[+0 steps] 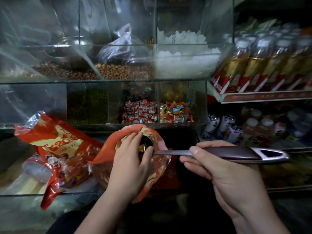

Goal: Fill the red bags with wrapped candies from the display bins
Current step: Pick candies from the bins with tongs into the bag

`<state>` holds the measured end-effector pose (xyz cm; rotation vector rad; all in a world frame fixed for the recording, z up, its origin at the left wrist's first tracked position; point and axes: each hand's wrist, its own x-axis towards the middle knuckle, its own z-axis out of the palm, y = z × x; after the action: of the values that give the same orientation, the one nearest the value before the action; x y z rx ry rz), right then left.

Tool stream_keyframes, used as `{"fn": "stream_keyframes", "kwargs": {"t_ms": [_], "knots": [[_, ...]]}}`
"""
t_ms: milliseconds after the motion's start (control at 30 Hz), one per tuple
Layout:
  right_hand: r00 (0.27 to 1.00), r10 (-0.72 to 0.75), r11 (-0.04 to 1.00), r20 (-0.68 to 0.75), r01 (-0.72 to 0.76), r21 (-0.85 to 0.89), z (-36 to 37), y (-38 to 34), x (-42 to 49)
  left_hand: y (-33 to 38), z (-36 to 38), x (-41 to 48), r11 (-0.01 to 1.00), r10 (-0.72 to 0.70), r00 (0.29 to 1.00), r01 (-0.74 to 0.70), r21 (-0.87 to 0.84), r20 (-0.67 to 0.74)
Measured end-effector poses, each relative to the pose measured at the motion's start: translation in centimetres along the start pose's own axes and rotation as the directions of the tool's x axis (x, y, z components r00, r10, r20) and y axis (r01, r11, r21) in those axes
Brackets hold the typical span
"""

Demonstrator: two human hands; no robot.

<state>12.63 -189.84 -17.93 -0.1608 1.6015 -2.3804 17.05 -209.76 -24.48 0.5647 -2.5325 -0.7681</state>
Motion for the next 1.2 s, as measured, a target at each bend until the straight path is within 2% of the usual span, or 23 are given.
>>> {"fn": "stream_keyframes", "kwargs": {"t_ms": [100,200,333,467,667,800,900,933,967,1000,1033,1067,1133,1167,1200], "knots": [[0.998,0.005,1.000,0.060,-0.005,-0.002,0.1,-1.1,-0.5,0.7,-0.6,-0.1,1.000,0.006,1.000,-0.006,0.019,0.021],[0.996,-0.026,1.000,0.090,0.025,0.009,0.0,-2.5,-1.0,1.7,-1.7,-0.5,0.996,0.066,0.997,-0.064,0.063,-0.036],[0.990,-0.136,0.989,0.030,0.134,0.056,-0.3,-4.6,-0.9,3.9,-3.0,0.9,0.967,0.223,0.969,-0.205,0.150,-0.110],[0.982,-0.185,0.977,-0.042,0.189,0.100,-0.7,-5.6,1.4,6.3,-2.4,6.0,0.930,0.341,0.936,-0.325,0.171,-0.080],[0.968,-0.060,0.988,-0.245,0.092,0.120,-1.5,-3.6,7.0,8.3,1.2,12.5,0.973,0.209,0.954,-0.224,0.049,0.218],[0.935,-0.049,0.976,-0.352,0.120,0.182,-2.5,-1.3,10.4,6.8,1.0,13.2,0.990,0.133,0.970,-0.139,0.013,0.204],[0.916,-0.157,0.976,-0.369,0.201,0.083,-1.8,0.7,13.3,5.2,0.6,12.7,0.994,0.109,0.985,-0.112,0.017,0.136],[0.913,-0.217,0.973,-0.344,0.230,-0.002,-1.4,1.4,14.3,4.8,0.4,12.5,0.994,0.107,0.986,-0.110,0.020,0.127],[0.903,-0.313,0.948,-0.294,0.277,-0.158,-1.1,2.0,15.4,4.6,0.3,12.4,0.994,0.105,0.987,-0.108,0.017,0.122],[0.893,-0.410,0.874,-0.185,0.327,-0.360,-0.7,2.6,16.3,4.4,0.2,12.3,0.994,0.105,0.988,-0.107,0.008,0.116],[0.884,-0.466,0.751,-0.035,0.374,-0.545,-0.4,3.0,16.8,4.3,0.0,12.2,0.994,0.106,0.988,-0.106,-0.003,0.110],[0.879,-0.461,0.617,0.124,0.418,-0.666,-0.2,3.3,17.2,4.2,-0.1,12.0,0.994,0.106,0.989,-0.106,-0.011,0.107],[0.819,-0.422,0.358,0.389,0.544,-0.759,-0.2,4.0,17.8,4.1,-0.3,11.6,0.995,0.103,0.989,-0.101,-0.019,0.106],[0.786,-0.409,0.263,0.463,0.587,-0.765,-0.3,4.2,17.6,4.0,-0.4,11.4,0.995,0.101,0.989,-0.099,-0.027,0.106],[0.772,-0.401,0.216,0.493,0.603,-0.768,-0.3,4.2,17.2,4.0,-0.5,11.1,0.995,0.101,0.989,-0.098,-0.034,0.104]]}}
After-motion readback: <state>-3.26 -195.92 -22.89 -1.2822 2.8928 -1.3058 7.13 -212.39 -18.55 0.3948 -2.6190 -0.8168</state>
